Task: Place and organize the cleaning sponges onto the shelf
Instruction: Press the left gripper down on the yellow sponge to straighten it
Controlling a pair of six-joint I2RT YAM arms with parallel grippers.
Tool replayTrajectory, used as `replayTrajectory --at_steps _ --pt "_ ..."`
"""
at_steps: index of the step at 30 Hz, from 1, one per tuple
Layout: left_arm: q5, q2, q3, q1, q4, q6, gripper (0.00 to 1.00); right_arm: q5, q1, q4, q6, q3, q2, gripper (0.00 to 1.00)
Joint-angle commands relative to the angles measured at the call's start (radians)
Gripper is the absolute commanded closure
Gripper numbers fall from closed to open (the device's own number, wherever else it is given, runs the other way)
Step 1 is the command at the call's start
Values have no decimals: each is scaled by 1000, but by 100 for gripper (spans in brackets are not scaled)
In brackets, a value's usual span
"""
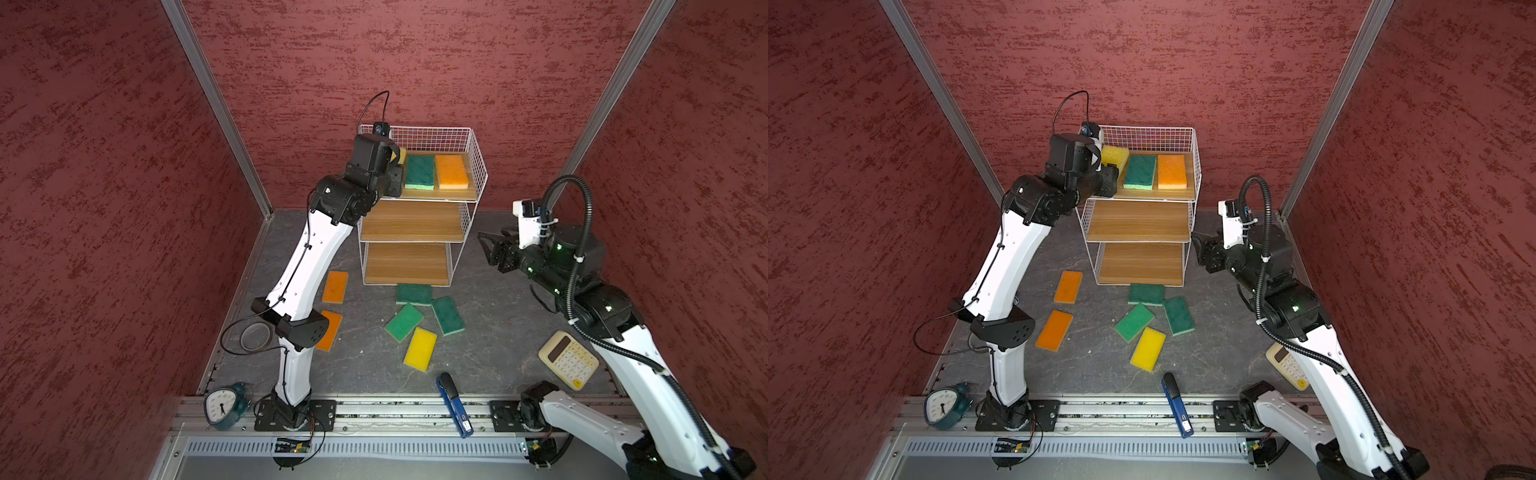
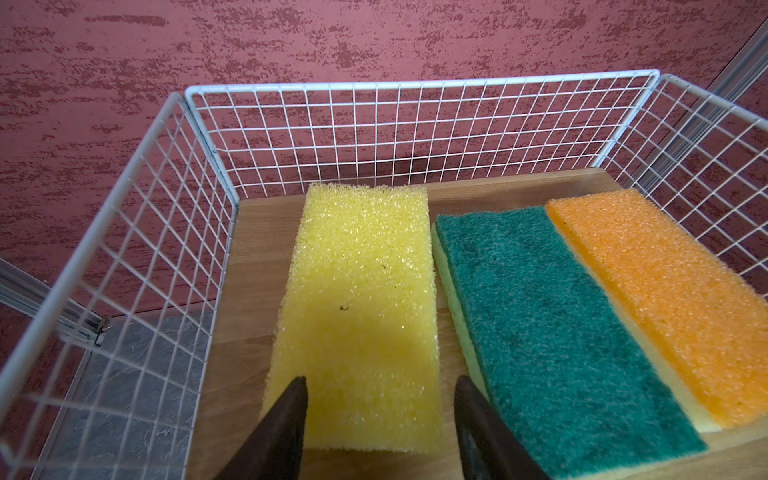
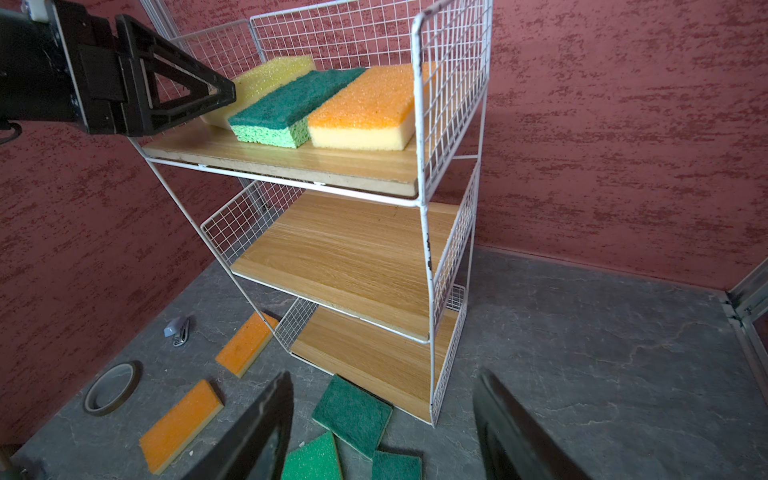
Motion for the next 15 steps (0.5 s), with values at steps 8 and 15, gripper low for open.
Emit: replayTrajectory --at_steps 8,15 --pt "64 -17 0 7 -45 -30 40 15 -11 12 -21 -2 -10 31" --pt "71 -26 0 2 -55 10 39 9 -11 17 -25 -5 -10 31"
